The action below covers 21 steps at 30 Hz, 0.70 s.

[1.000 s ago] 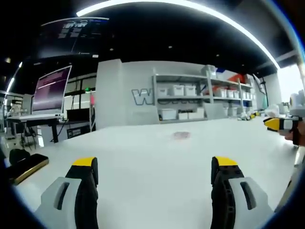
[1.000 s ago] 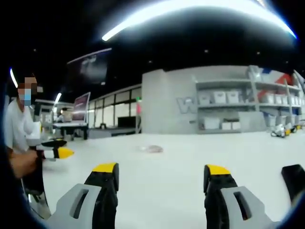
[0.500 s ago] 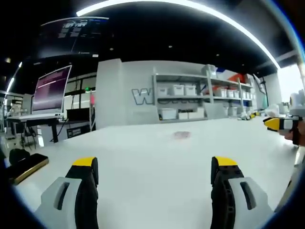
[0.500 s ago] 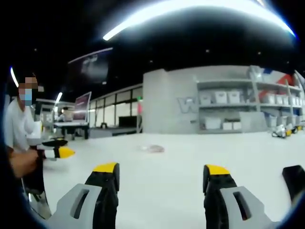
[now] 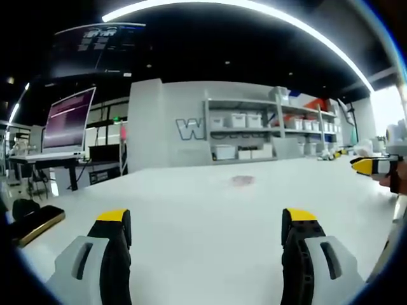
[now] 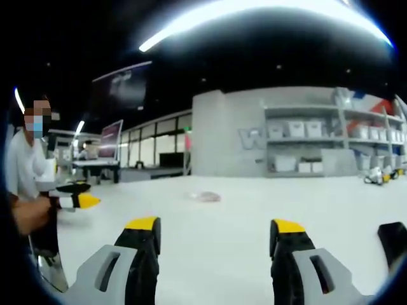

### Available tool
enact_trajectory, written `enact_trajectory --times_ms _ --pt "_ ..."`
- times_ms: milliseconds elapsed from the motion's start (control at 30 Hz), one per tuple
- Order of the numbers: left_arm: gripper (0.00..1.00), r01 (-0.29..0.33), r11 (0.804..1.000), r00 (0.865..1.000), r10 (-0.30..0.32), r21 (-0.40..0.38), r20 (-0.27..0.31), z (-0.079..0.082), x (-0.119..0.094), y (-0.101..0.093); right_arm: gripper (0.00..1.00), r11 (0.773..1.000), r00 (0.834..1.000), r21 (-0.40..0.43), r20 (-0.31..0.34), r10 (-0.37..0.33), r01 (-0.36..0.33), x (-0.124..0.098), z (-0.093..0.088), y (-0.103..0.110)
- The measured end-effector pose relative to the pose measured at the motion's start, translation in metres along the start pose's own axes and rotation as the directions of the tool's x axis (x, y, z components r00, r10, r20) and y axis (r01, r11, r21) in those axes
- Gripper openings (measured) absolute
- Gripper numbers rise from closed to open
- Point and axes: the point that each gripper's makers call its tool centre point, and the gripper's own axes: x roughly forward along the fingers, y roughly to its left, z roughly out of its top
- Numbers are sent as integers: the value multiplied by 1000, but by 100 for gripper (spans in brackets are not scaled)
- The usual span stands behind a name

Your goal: Open the resealable bag by pulling the two sides of the seal apart until the entire bag opening is separated and visibly accessible.

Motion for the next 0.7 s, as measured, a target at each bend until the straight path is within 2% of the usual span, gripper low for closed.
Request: enact_trajectory --times_ms 700 --pt "98 3 1000 1000 -3 5 3 2 1 1 69 1000 1000 -18 -9 13 -14 9 2 3"
